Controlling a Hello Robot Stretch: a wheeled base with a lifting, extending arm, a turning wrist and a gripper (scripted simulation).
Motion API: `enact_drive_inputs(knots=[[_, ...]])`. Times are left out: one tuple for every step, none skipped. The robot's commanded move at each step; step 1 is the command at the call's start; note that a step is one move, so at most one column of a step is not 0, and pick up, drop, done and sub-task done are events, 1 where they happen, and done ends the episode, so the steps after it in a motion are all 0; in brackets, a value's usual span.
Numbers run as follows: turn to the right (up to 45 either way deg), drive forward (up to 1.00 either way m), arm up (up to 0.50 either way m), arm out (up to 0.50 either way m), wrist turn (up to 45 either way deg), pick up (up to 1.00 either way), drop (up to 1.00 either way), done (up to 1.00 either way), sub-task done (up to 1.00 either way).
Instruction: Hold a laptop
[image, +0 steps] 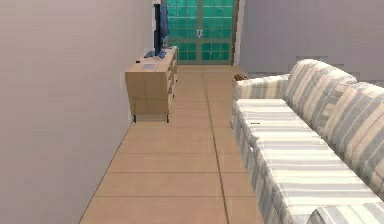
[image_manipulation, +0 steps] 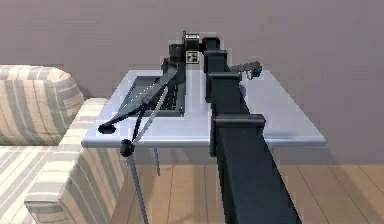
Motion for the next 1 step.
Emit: enact_drive_inputs(knots=[[0.0, 0.00, 0.00, 0.00, 45.0, 0.00, 0.00, 0.00, 0.00]])
